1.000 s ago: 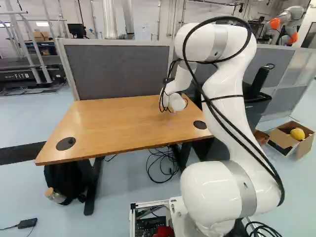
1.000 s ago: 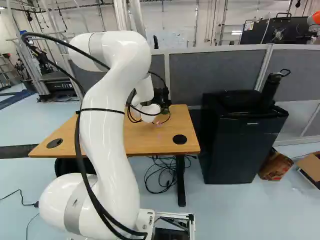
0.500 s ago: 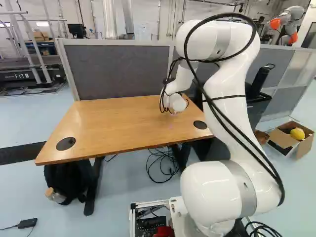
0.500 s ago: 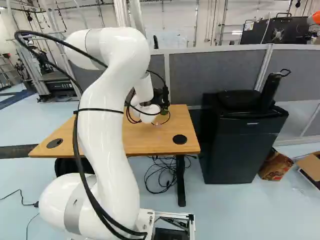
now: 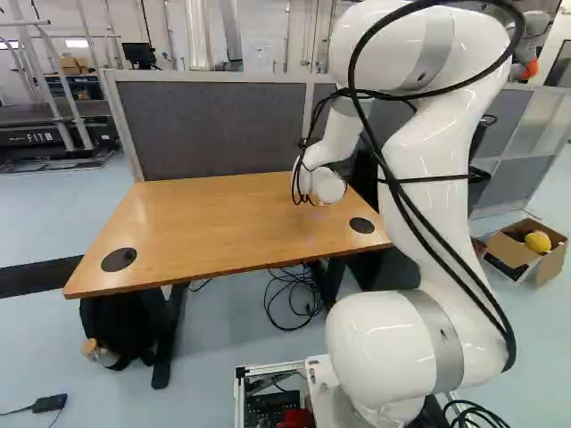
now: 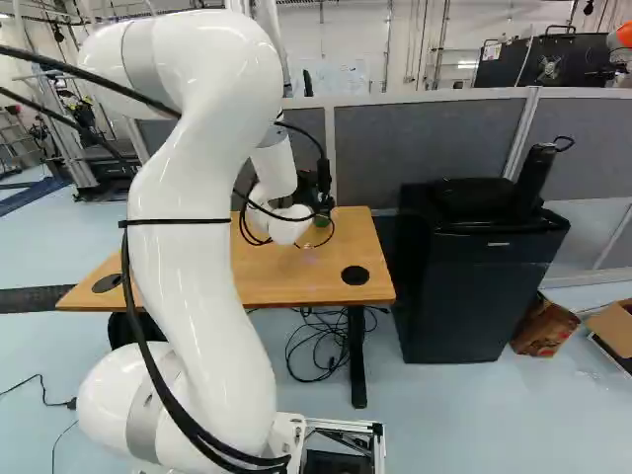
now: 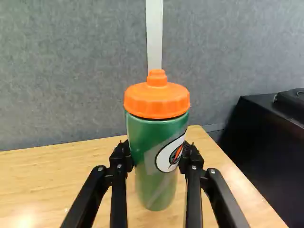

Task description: Pick up the green bottle from the table

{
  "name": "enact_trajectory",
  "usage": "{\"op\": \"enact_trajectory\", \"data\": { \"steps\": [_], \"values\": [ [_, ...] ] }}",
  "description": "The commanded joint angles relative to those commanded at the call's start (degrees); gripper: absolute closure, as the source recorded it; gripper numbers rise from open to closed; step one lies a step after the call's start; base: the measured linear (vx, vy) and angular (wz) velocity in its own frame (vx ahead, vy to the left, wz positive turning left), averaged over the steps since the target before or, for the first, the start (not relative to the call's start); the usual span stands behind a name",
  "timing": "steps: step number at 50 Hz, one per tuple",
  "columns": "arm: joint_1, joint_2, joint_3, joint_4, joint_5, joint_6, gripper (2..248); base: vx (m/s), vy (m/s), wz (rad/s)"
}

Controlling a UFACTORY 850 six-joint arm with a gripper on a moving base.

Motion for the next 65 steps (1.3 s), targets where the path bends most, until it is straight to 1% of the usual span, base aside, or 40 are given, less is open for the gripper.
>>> {"op": "enact_trajectory", "data": {
  "steps": [17,59,61,65],
  "values": [
    [-0.02,6.60,5.79,0.00,0.00,0.00,140,0.000,0.000,0.000],
    [1.43,23.88,19.22,0.00,0.00,0.00,140,0.000,0.000,0.000],
    [1.49,24.63,19.83,0.00,0.00,0.00,140,0.000,0.000,0.000],
    [1.49,24.66,19.86,-0.01,-0.02,0.00,140,0.000,0.000,0.000]
  ]
}}
